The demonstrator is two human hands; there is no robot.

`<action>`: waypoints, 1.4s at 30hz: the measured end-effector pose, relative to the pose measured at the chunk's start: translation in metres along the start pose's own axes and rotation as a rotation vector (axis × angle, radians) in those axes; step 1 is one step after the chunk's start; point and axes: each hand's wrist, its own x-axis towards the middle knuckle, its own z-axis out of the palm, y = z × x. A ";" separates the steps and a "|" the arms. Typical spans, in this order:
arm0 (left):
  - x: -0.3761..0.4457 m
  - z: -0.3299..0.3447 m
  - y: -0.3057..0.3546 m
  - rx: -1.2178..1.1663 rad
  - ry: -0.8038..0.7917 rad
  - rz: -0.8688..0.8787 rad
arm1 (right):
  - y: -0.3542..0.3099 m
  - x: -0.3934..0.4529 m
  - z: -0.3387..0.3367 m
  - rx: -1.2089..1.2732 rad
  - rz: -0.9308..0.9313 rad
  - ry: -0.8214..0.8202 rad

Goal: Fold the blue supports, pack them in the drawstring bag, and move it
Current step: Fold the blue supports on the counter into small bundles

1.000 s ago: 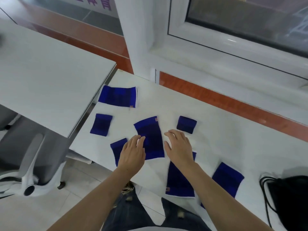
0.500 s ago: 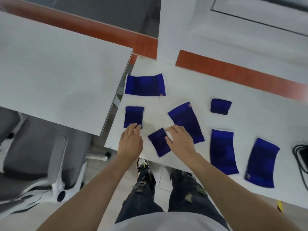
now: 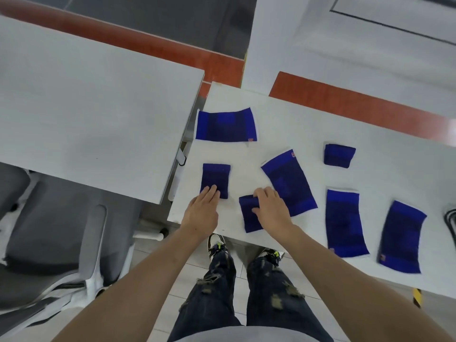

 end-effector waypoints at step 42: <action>0.039 -0.018 -0.002 -0.745 0.272 -0.473 | -0.061 0.053 0.011 0.703 0.406 0.102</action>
